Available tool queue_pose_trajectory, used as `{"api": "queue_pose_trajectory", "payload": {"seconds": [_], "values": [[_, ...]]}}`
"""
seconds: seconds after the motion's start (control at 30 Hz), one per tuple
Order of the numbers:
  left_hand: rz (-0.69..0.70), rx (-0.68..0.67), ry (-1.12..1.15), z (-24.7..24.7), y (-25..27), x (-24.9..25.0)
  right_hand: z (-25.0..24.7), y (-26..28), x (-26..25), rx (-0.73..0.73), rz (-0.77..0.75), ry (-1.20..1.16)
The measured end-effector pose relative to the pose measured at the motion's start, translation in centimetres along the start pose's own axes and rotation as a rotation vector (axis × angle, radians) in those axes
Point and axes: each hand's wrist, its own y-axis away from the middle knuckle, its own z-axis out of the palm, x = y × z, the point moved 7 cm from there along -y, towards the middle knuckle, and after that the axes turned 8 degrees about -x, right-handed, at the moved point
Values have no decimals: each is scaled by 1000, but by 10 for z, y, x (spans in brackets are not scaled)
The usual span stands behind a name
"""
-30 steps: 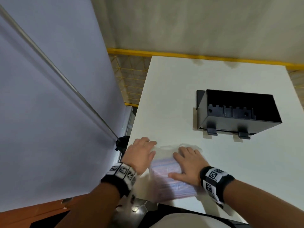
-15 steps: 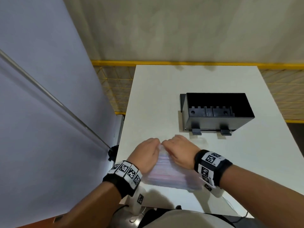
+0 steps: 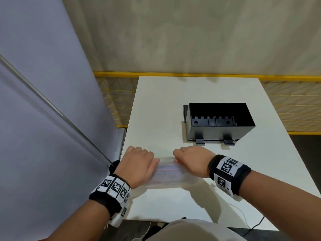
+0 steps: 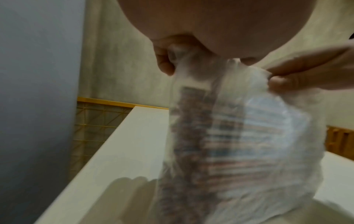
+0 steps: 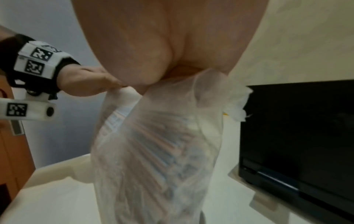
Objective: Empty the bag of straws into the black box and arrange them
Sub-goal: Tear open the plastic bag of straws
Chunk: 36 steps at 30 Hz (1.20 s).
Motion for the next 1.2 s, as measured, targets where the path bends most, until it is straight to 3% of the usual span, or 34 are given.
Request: {"api": "queue_pose_trajectory", "payload": {"seconds": [0.1, 0.17, 0.3, 0.47, 0.6, 0.77, 0.9, 1.2], "values": [[71, 7, 11, -5, -10, 31, -6, 4, -11, 67, -44, 60], [93, -77, 29, 1, -20, 45, -8, 4, -17, 87, -46, 18], [162, -163, -54, 14, -22, 35, -3, 16, 0, 21, -12, 45], [235, -77, -148, 18, -4, 3, 6, 48, 32, 3, 20, 124], [289, 51, -135, 16, 2, -4, 11, 55, 30, 23, -17, 142], [232, 151, -105, -10, -5, 18, 9, 48, 22, 88, 5, 42], [287, 84, -73, 6, -14, 52, 1, 45, 14, 163, -1, 12], [261, 124, 9, 3, 6, 8, 12, 93, 46, 66, 94, -41]]}}
